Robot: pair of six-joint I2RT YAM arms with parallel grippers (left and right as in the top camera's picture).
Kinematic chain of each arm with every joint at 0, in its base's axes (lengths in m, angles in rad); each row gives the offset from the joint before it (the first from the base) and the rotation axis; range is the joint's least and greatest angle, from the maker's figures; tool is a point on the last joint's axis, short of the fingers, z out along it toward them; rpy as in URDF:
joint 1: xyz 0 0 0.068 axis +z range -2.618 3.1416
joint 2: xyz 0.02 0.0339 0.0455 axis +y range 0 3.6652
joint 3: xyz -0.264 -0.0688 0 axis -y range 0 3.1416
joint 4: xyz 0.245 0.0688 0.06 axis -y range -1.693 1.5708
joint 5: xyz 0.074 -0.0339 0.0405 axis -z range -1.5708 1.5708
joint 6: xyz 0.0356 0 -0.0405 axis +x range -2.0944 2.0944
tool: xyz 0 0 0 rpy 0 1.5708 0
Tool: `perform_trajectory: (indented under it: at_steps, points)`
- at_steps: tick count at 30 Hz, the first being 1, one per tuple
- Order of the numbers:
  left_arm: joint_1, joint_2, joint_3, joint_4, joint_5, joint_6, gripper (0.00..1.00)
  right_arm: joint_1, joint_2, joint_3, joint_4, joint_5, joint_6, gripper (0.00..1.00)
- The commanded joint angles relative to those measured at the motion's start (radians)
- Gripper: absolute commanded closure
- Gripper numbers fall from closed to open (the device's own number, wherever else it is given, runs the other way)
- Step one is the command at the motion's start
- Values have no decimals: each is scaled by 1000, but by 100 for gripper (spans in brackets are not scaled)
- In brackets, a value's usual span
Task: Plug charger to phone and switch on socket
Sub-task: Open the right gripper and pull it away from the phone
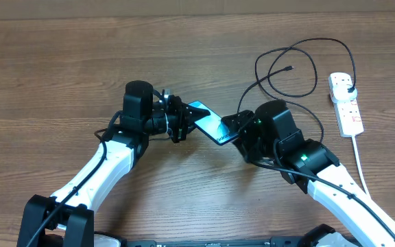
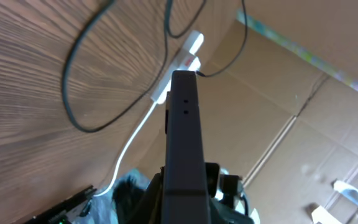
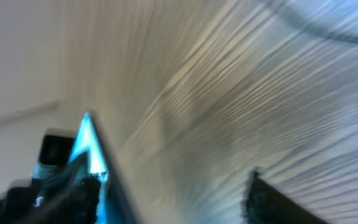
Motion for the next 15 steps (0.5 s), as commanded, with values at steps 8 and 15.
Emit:
perform_trajectory:
  at_steps: [8, 15]
  points:
    - [10, -17, 20, -64, 40, 96, 95, -2, 9, -10, -183, 298, -125, 0]
    - [10, -17, 20, -64, 57, 96, 94, -4, 9, 1, -158, 352, -305, 17]
